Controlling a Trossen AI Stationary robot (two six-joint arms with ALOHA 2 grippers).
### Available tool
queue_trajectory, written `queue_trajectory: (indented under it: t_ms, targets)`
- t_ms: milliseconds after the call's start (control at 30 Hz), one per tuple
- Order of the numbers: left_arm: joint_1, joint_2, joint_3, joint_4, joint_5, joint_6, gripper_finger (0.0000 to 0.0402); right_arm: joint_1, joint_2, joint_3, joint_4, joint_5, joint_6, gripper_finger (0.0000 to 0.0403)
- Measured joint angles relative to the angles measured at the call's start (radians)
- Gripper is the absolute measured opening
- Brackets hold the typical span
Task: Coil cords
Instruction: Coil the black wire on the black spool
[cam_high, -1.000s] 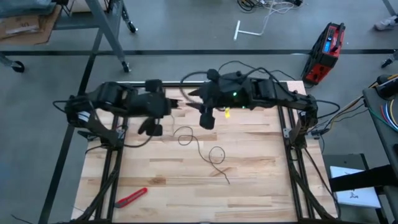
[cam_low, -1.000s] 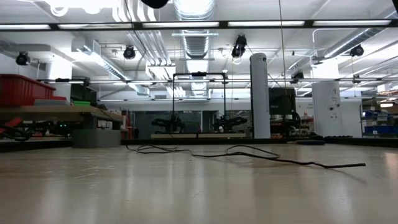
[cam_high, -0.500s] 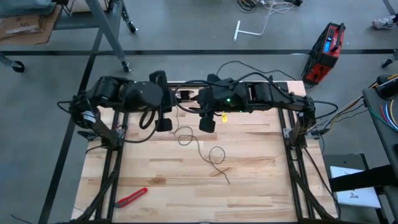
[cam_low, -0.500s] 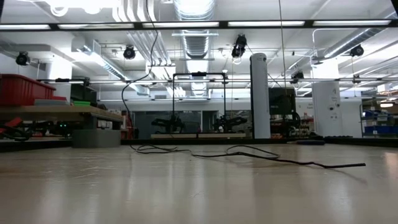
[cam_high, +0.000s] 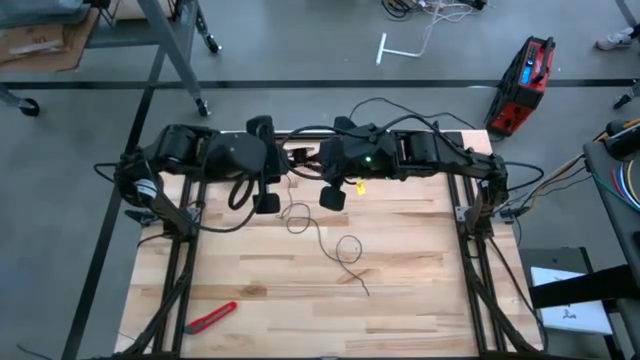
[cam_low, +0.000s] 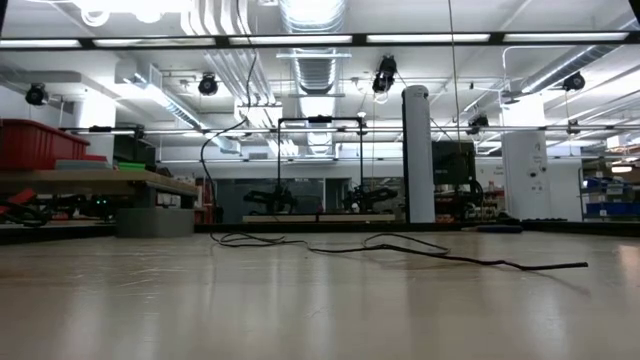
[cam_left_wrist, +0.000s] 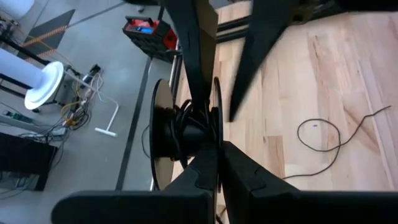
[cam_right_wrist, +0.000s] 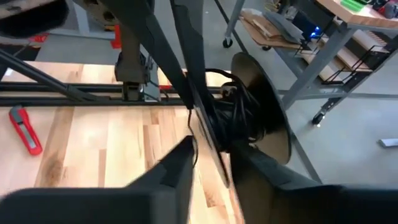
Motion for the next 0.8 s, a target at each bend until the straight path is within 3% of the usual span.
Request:
queue_trajectory:
  t_ms: [133,367,633,800]
  targets:
    - [0.000,-0.001,0.001,0.002,0.004,0.000,0.0000,0.000,0.002,-0.006,0.008,0.000,-0.014,0.0012]
    - [0.000,-0.037,0.002,0.019,-0.006,-0.028,0.0024,-0.014,0.001,-0.032,0.082,-0.006,0.093,0.0003]
    - [0.000,-0.143,0.001,0.064,-0.012,-0.045,0.0061,-0.030,-0.004,-0.092,0.347,-0.053,0.161,0.0001]
    - [-0.006,-0.238,0.001,0.182,-0.014,-0.059,0.0065,-0.036,-0.013,-0.093,0.489,-0.056,0.142,0.0001]
